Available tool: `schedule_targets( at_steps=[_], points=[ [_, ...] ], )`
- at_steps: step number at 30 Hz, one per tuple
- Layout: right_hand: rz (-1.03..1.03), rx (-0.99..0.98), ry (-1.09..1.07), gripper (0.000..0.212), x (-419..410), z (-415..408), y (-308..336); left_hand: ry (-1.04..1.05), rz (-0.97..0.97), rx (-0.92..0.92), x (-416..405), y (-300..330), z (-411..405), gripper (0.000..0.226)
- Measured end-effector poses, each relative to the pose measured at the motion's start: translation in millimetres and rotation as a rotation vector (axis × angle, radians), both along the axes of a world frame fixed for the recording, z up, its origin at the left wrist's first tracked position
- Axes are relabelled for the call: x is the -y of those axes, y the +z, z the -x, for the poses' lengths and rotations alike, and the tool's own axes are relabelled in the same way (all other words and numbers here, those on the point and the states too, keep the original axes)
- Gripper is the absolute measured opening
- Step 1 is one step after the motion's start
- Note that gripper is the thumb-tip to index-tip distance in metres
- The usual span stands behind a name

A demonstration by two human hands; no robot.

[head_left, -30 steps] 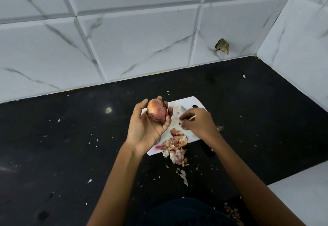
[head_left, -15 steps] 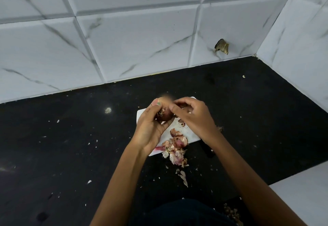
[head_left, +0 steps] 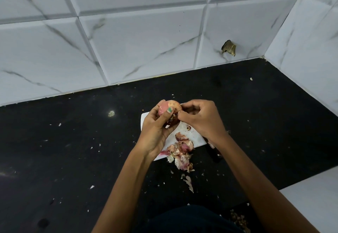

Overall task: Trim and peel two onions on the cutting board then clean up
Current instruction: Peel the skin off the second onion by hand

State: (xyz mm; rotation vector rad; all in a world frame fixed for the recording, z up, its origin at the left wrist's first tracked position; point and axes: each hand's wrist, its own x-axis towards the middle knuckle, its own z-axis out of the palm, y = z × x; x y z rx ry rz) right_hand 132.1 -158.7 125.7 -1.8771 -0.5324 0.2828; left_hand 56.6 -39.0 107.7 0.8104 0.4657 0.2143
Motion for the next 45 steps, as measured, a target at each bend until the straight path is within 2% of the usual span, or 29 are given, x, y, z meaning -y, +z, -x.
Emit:
schedule_targets(
  at_steps=[3,6,8,15,19,22,26,29,31,33,35,43,45],
  points=[
    [-0.001,0.009,0.010,0.016,1.0,-1.2,1.5,-0.016,0.017,0.002,0.6,-0.7,0.7,0.063],
    [0.007,0.009,0.022,0.017,1.2,-1.2,2.8,-0.035,0.028,0.006,1.3,-1.0,1.4,0.037],
    [0.008,0.012,0.025,0.017,1.4,-1.2,3.7,-0.050,0.030,0.009,1.2,-0.8,2.2,0.031],
    [0.015,0.044,0.020,0.015,2.0,-3.0,3.6,-0.048,0.047,0.020,0.8,0.4,3.6,0.045],
    [-0.131,-0.061,-0.075,0.023,4.5,-5.7,1.5,-0.005,0.102,0.009,-2.5,0.9,1.9,0.042],
    [-0.084,-0.002,-0.017,0.009,2.5,-1.9,-1.0,0.000,0.081,0.020,-4.4,-1.4,0.3,0.042],
    [-0.064,0.042,-0.003,0.028,-1.6,5.6,1.6,-0.013,0.009,0.056,-3.7,-2.8,-0.1,0.047],
    [-0.045,0.097,-0.017,0.019,-5.5,8.5,1.8,-0.018,-0.042,0.074,-4.0,-6.8,-2.8,0.039],
    [-0.050,0.090,-0.015,0.011,-7.9,9.2,1.0,0.013,-0.031,0.066,-2.5,-4.3,-2.6,0.057],
    [-0.054,0.081,-0.015,0.007,-9.1,9.6,0.5,0.046,-0.005,0.044,-1.9,-2.0,-2.2,0.068],
    [-0.056,0.082,-0.017,0.006,-9.1,9.5,1.3,0.067,0.035,0.042,-2.2,-1.1,-1.4,0.069],
    [-0.124,0.067,-0.105,0.005,-3.0,-5.3,1.1,-0.006,0.291,0.145,-3.9,0.6,3.7,0.035],
    [-0.072,0.087,-0.140,0.007,0.5,-10.2,-4.3,0.001,0.381,0.174,-7.1,0.0,5.1,0.032]
  ],
)
